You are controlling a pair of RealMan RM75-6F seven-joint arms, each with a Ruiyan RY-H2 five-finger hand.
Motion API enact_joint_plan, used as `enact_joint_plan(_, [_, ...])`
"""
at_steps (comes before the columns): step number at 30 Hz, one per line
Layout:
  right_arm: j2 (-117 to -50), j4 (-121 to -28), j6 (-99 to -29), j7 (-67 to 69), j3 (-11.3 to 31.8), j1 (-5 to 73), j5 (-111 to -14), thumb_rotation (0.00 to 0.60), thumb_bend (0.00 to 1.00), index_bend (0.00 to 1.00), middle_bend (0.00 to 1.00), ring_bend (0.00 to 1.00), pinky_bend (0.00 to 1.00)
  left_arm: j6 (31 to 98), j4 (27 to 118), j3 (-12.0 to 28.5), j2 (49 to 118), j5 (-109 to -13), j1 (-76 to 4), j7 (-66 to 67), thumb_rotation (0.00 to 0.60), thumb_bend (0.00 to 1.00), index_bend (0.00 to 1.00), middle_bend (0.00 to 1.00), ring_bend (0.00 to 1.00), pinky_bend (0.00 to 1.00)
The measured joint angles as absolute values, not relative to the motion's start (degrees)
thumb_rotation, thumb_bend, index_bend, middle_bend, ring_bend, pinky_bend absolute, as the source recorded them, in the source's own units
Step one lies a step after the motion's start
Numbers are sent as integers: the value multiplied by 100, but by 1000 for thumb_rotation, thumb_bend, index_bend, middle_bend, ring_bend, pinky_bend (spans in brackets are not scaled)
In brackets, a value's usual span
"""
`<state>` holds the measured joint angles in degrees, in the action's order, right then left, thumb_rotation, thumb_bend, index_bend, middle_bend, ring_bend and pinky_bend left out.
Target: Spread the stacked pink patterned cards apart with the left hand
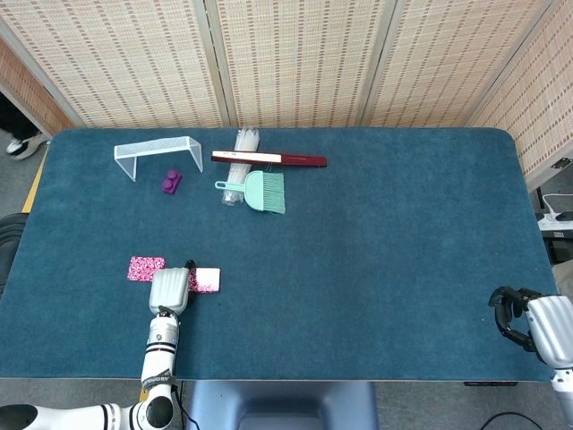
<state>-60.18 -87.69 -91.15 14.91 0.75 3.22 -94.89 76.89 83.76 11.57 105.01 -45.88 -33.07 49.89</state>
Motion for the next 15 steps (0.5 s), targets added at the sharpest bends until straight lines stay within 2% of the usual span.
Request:
enact_joint_plan(8, [-6016, -8778, -9109, 1481, 76, 324, -9484, 600, 549, 791, 735, 666, 931, 7631, 8390, 1158, 10439, -4564, -3279, 4951, 600, 333, 461, 1000, 1000, 1000])
enact_joint_plan(15, [-6024, -8780, -9098, 1468, 83, 329, -9473, 600, 549, 791, 735, 666, 931, 7671, 8815, 1051, 10051, -4626, -3116, 4841, 600, 333, 466, 1000, 1000, 1000])
